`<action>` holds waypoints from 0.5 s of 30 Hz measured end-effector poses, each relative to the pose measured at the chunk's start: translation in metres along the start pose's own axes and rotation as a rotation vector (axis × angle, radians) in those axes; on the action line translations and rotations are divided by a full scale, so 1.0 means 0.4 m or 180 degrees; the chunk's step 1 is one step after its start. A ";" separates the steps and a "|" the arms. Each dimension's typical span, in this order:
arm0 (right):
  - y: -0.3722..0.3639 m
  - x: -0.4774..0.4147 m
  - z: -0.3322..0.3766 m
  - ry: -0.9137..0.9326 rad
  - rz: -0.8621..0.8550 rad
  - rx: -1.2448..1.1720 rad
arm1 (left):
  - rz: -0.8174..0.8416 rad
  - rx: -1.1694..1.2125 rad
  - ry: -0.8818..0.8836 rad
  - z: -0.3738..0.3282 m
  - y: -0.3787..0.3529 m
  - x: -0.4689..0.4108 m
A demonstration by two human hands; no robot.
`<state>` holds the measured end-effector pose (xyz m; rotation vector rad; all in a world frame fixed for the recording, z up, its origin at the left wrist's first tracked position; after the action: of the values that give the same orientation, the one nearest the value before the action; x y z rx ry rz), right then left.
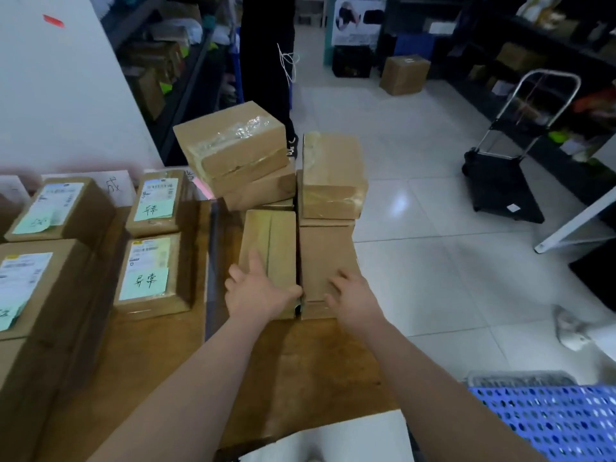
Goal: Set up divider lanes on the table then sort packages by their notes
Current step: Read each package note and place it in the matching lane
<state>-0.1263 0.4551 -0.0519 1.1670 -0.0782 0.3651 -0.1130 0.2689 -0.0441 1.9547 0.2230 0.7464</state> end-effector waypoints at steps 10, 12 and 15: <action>0.001 0.013 -0.023 0.0190 -0.0019 -0.0583 | -0.0137 0.0243 0.0122 0.087 -0.057 0.150; 0.003 0.031 -0.015 0.0189 -0.0015 -0.0733 | -0.0183 0.0272 0.0092 0.105 -0.066 0.182; -0.001 0.075 0.011 0.0285 -0.0020 -0.0990 | -0.0166 0.0259 0.0066 0.129 -0.074 0.224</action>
<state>-0.0974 0.4582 -0.0430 0.8426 -0.0510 0.3842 -0.0070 0.2856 -0.0495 2.0109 0.3201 0.7339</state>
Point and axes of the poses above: each hand's wrist, its own x-axis away from the middle knuckle, its own y-axis out of the back of the hand, z = x × y, the point moved 6 cm from there along -x, towards the middle knuckle, and after that the axes turned 5 degrees about y, right-handed, at the moved point
